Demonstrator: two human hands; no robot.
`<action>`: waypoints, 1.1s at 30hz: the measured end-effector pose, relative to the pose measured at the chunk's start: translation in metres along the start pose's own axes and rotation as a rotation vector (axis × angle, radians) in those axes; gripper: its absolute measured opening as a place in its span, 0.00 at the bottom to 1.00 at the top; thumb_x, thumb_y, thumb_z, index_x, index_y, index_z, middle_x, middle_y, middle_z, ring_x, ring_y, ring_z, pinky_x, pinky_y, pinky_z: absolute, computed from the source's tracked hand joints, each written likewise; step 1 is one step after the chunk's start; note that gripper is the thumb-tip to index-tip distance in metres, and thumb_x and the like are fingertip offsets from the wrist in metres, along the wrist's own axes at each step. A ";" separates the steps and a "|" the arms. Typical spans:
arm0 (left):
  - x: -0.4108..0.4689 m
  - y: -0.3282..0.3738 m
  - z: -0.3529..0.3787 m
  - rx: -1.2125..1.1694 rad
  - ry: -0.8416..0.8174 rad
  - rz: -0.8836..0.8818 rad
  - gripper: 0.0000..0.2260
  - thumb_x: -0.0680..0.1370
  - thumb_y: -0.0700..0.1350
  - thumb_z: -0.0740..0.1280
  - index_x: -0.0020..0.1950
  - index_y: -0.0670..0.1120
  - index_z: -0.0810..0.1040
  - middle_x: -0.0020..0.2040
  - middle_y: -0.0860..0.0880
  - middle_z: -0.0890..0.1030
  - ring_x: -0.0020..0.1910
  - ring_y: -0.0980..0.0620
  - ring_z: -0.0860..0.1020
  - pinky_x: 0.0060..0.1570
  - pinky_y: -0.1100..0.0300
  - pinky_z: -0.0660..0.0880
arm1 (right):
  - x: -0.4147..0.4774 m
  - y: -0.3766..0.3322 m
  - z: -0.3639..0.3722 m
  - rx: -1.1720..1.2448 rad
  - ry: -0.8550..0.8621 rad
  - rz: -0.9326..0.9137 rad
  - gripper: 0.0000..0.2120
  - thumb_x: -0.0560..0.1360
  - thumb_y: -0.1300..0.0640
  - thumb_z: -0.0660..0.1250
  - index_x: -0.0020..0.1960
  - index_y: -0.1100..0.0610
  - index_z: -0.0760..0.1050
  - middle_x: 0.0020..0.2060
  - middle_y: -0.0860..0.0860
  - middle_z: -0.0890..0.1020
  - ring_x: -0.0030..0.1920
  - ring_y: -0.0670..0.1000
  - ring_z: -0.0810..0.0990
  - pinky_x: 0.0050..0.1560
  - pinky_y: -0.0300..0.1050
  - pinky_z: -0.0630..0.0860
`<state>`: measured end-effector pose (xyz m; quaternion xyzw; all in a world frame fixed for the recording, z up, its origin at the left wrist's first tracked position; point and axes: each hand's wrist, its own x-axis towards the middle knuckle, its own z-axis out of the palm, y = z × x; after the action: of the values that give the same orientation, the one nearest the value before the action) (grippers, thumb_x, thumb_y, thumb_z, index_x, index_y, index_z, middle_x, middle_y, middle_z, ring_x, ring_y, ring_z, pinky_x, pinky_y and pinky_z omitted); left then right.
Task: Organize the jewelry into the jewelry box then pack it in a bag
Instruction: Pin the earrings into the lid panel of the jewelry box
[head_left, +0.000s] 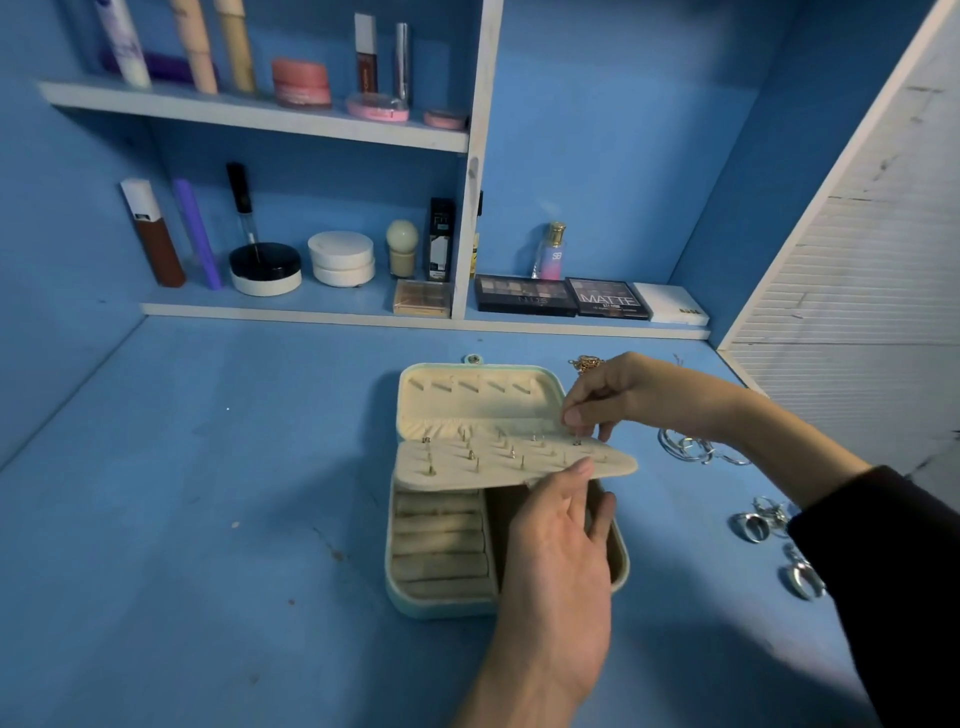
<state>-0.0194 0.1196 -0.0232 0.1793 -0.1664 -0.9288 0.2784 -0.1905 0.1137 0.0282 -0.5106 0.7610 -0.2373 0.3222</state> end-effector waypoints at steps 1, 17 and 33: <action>0.000 0.000 0.000 0.002 -0.005 0.007 0.25 0.66 0.40 0.67 0.63 0.47 0.76 0.61 0.51 0.80 0.65 0.55 0.74 0.65 0.54 0.67 | 0.000 -0.001 -0.001 0.011 -0.021 0.005 0.05 0.75 0.63 0.67 0.43 0.59 0.81 0.34 0.50 0.82 0.36 0.46 0.78 0.46 0.43 0.77; -0.002 -0.001 0.002 -0.009 0.011 0.029 0.20 0.65 0.41 0.66 0.56 0.49 0.78 0.61 0.50 0.80 0.65 0.53 0.74 0.62 0.55 0.68 | 0.004 -0.009 -0.009 -0.101 -0.119 -0.009 0.05 0.75 0.62 0.67 0.46 0.60 0.82 0.42 0.55 0.84 0.39 0.44 0.79 0.47 0.44 0.79; 0.001 -0.001 0.001 -0.047 0.028 0.018 0.18 0.64 0.41 0.67 0.54 0.49 0.79 0.58 0.49 0.81 0.60 0.51 0.76 0.61 0.55 0.68 | 0.004 -0.019 -0.008 -0.280 -0.100 -0.050 0.06 0.74 0.58 0.69 0.42 0.49 0.81 0.39 0.47 0.84 0.35 0.40 0.76 0.43 0.37 0.76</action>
<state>-0.0210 0.1201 -0.0230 0.1841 -0.1425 -0.9273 0.2931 -0.1857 0.1036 0.0459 -0.5804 0.7567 -0.1111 0.2797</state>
